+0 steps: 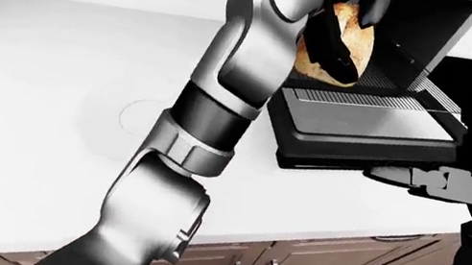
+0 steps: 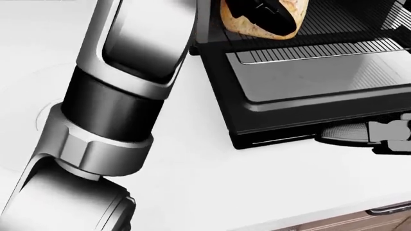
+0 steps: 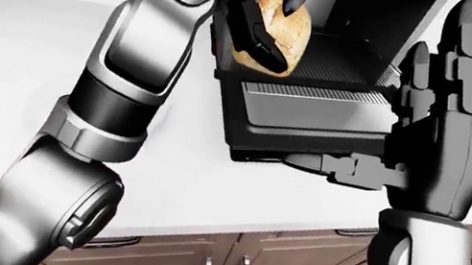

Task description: Place the bread on the rack of the toaster oven.

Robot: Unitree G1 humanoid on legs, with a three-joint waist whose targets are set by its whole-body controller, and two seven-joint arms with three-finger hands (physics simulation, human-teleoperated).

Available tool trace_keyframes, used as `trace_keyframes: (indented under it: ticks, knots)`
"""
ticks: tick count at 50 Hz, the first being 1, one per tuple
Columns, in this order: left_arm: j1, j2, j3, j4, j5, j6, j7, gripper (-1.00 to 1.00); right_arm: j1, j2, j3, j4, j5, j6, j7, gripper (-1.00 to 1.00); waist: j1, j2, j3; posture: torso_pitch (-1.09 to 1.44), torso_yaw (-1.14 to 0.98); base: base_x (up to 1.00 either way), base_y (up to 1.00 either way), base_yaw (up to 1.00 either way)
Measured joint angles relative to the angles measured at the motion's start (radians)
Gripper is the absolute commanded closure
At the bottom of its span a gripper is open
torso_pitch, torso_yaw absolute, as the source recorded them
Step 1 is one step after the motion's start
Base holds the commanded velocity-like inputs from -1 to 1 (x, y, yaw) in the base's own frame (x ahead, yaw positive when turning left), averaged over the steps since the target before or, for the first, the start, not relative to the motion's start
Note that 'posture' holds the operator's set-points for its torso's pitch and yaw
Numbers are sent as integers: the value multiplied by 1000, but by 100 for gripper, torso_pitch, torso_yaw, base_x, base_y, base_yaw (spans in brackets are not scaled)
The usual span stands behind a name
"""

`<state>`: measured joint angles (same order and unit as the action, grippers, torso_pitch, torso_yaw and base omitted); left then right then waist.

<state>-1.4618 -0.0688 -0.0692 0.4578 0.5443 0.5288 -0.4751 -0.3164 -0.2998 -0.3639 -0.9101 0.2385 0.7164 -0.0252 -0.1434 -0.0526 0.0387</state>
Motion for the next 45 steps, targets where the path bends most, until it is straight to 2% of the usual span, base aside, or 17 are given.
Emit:
trace_keyframes:
  ticks: [7, 18, 30, 45]
  knots:
    - [-14, -17, 0, 88, -21, -47, 40, 100, 13, 15, 10, 8, -14, -22, 7, -100, -46, -3, -6, 0, -26, 0, 0, 0]
    - [-102, -40, 8, 289, -69, -161, 135, 100, 22, 18, -5, 8, -14, -31, 15, -100, -99, -15, -18, 0, -26, 0, 0, 0]
    - [-145, -33, 5, 451, -44, -263, 239, 100, 40, 22, -12, 4, -7, -39, 16, -100, -128, -20, -26, 0, -26, 0, 0, 0]
    - [-136, -14, 16, 506, -11, -282, 271, 100, 56, 35, -3, 10, -21, -58, 20, -100, -144, -19, -34, 0, -26, 0, 0, 0]
